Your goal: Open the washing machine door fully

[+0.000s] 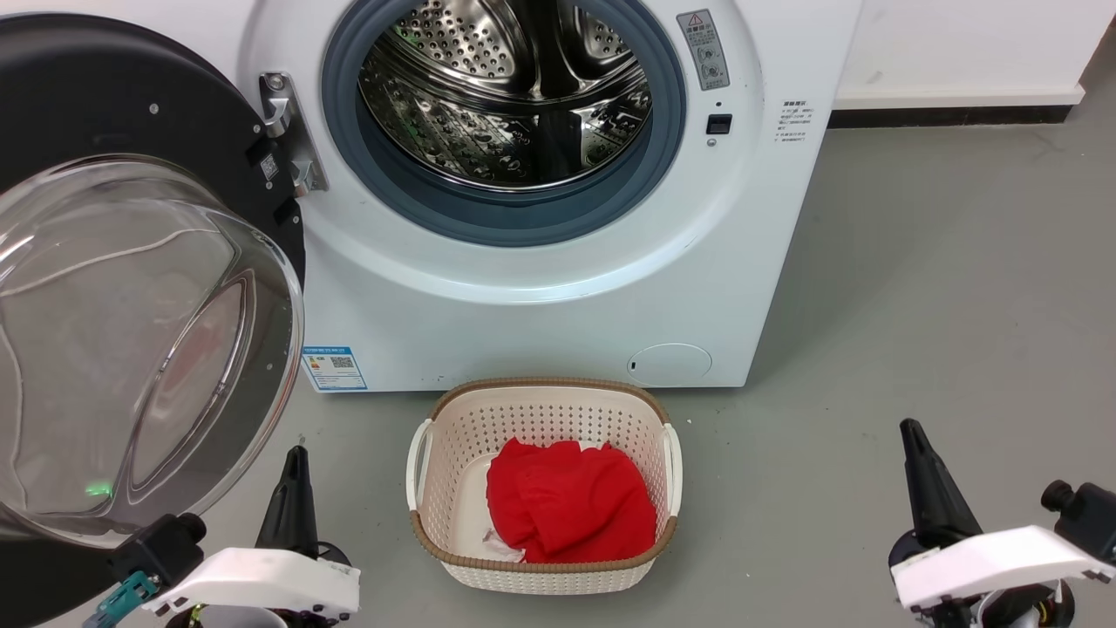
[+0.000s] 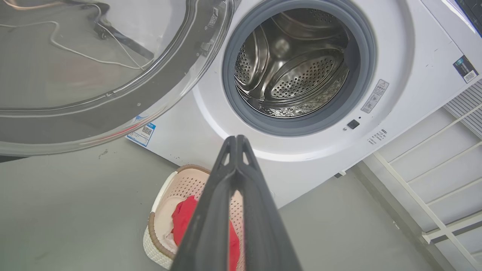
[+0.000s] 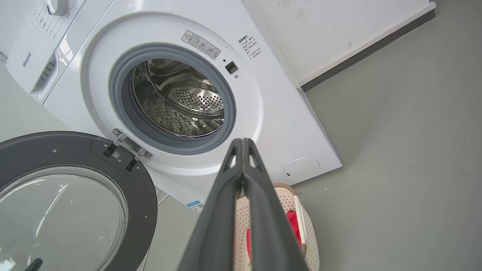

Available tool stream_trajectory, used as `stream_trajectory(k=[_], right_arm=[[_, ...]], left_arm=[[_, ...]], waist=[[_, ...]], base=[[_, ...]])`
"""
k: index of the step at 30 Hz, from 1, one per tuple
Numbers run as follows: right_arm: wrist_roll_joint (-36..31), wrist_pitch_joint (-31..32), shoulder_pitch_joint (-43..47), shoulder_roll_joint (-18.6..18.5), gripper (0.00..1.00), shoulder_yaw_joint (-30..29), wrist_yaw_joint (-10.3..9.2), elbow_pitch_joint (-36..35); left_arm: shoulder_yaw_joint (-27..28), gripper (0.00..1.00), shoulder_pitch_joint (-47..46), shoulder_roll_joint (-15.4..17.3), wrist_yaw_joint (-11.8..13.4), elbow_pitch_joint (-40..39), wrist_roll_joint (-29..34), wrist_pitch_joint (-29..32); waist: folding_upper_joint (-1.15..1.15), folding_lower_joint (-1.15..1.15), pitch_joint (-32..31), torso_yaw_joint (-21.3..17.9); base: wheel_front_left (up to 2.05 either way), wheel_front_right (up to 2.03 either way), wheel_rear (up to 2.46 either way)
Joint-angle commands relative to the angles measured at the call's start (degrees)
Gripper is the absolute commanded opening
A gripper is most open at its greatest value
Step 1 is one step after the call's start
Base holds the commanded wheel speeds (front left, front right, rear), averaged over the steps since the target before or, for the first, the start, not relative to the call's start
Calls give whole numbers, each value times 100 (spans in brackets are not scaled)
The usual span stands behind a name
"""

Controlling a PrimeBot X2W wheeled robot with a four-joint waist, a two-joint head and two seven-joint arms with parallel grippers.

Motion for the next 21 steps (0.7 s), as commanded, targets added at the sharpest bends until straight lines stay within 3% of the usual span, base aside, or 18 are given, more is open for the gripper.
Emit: stream_trajectory(k=[1,21], right_arm=[[179,25,-169,-51,0,-13,0,-50],[1737,281,-323,-76,0,-99,0,148]], left_arm=[[42,0,-178,-6,-47,-49,-159,33],[190,0,-319,-46,-223,113,-1659,423]], waist=[[0,0,0,0],[0,0,2,-3]], base=[[0,0,0],[0,0,0]])
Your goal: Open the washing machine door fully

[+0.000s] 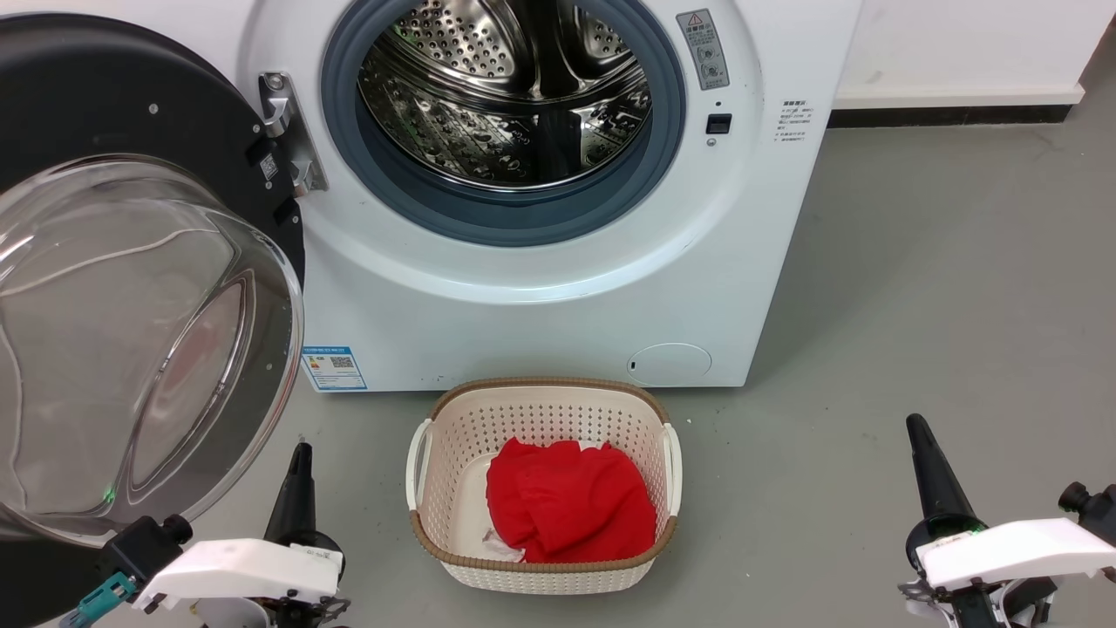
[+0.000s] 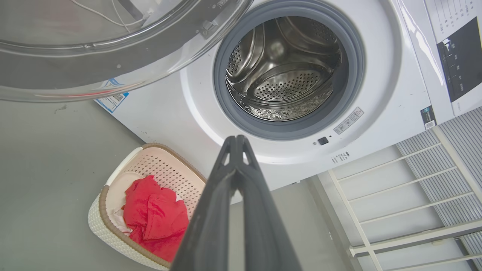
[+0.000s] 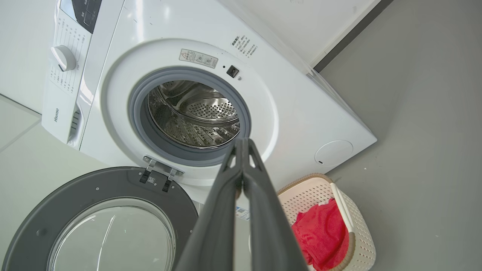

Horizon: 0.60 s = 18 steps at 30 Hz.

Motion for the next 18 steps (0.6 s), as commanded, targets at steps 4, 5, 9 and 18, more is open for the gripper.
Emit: stream_trajectory(k=[4,5,9,18], right_arm=[[369,65,-177,-49,0,-38,0,-8],[437,79,-179,-50,0,-42,0,0],[694,124,-201,-51,0,-61,0,37],[1247,227,-261,-50,0,-101,0,107]], left_arm=[[59,0,-185,3,-56,-17,-348,86],[66,0,-188,1,-63,-9,-411,102],[88,0,-214,-6,-97,19,-664,173],[142,0,-270,-21,-165,79,-1196,310]], waist=[[0,0,0,0],[0,0,1,-1],[0,0,1,-1],[0,0,2,-3]], base=[[0,0,0],[0,0,0],[0,0,0],[0,0,0]])
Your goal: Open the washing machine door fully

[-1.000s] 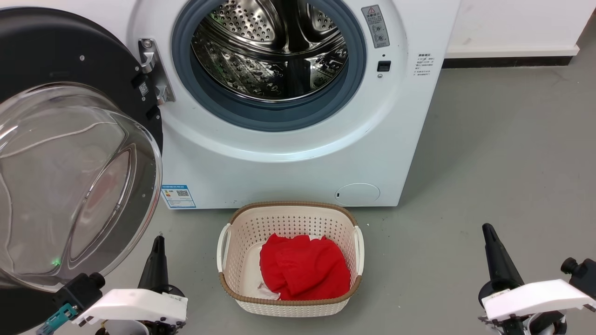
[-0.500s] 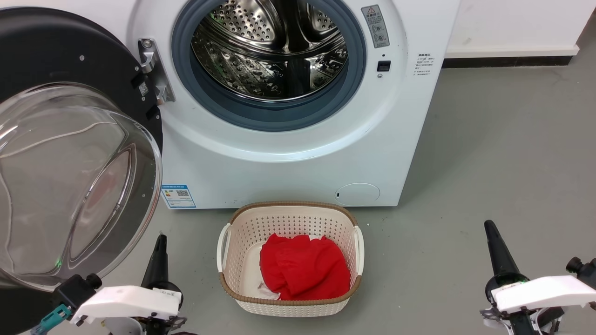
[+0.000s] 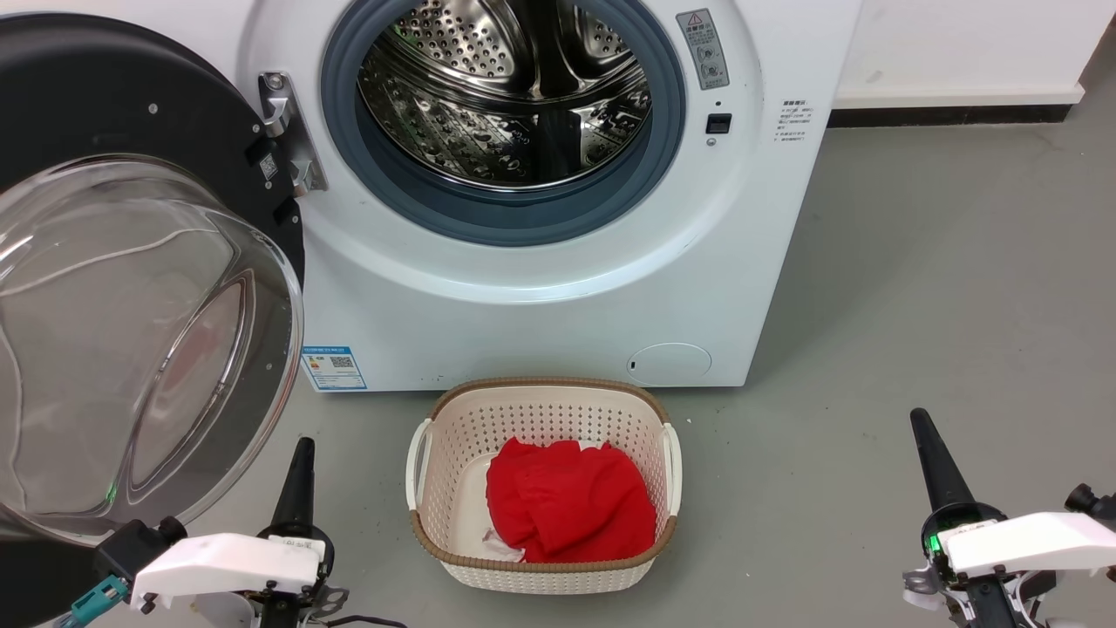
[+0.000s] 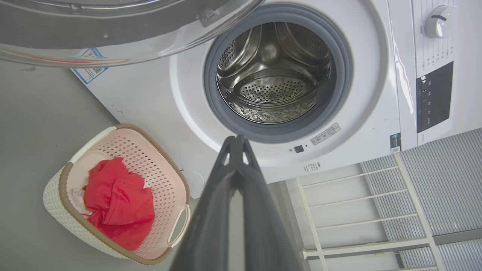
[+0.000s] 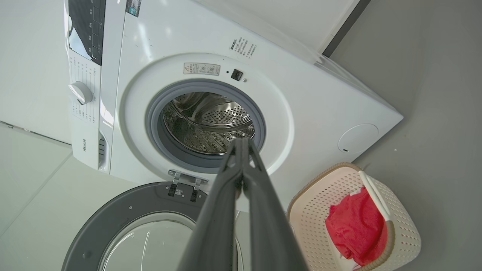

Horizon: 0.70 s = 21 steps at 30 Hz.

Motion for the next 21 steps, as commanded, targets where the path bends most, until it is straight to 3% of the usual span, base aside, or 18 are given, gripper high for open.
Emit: stream_trajectory(k=[1,21], right_arm=[[159,35,-137,-39,0,-18,-1,-23],[1210,242,-255,-28,0,-112,-1,127]], left_arm=[[27,0,-161,9,-54,-19,-133,33],[130,0,-252,-24,-181,101,-1174,307]], waist=[[0,0,0,0],[0,0,2,-3]], base=[[0,0,0],[0,0,0]])
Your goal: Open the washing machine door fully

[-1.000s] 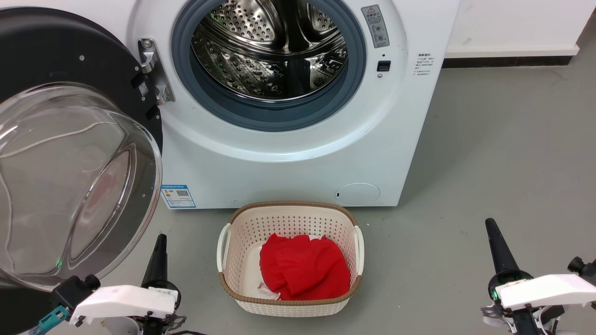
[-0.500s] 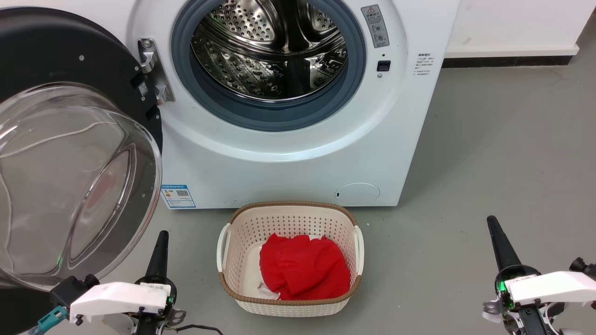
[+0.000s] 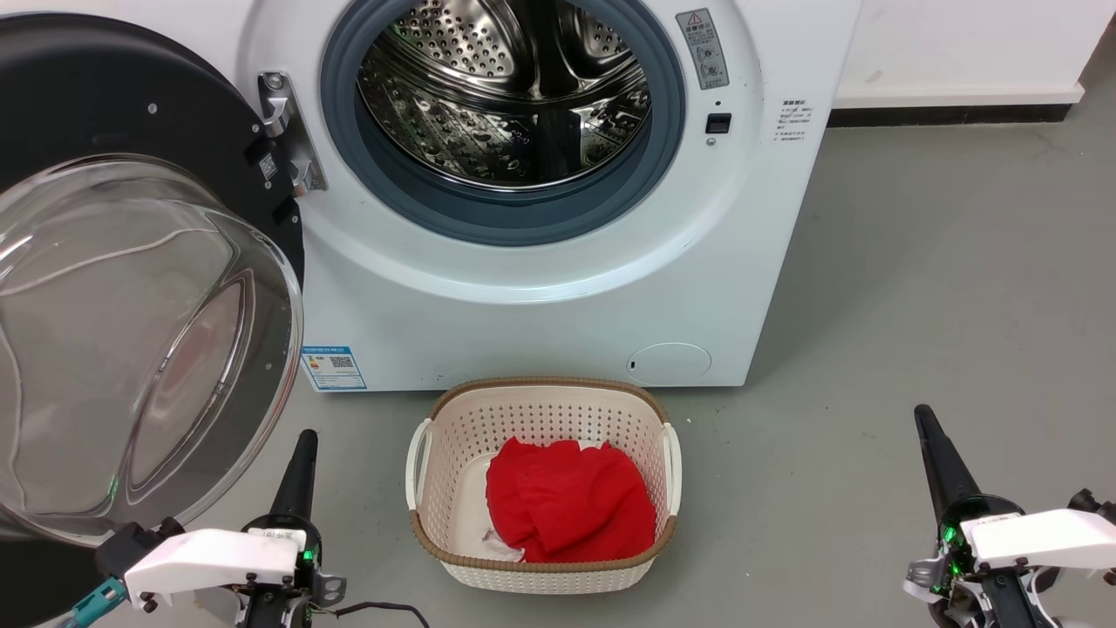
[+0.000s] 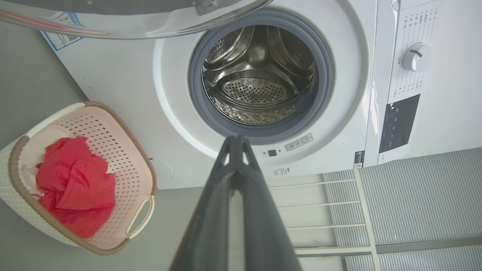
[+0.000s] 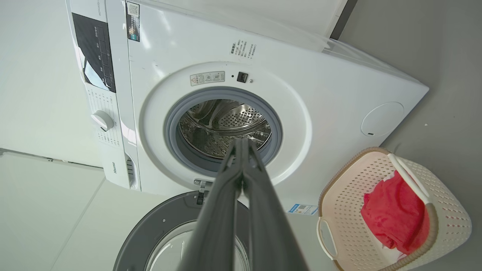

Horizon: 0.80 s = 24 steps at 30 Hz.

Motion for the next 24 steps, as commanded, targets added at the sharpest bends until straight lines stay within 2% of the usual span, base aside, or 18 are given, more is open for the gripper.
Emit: stream_trajectory(k=[1,24], right_arm=[[136,39,-163,-26,0,-24,-1,5],[1139,244,-250,-1,0,-121,-2,148]], left_arm=[[28,0,-139,0,-47,-1,-128,37],[128,0,-220,-31,-161,118,-1126,306]], waist=[[0,0,0,0],[0,0,2,-4]], base=[[0,0,0],[0,0,0]])
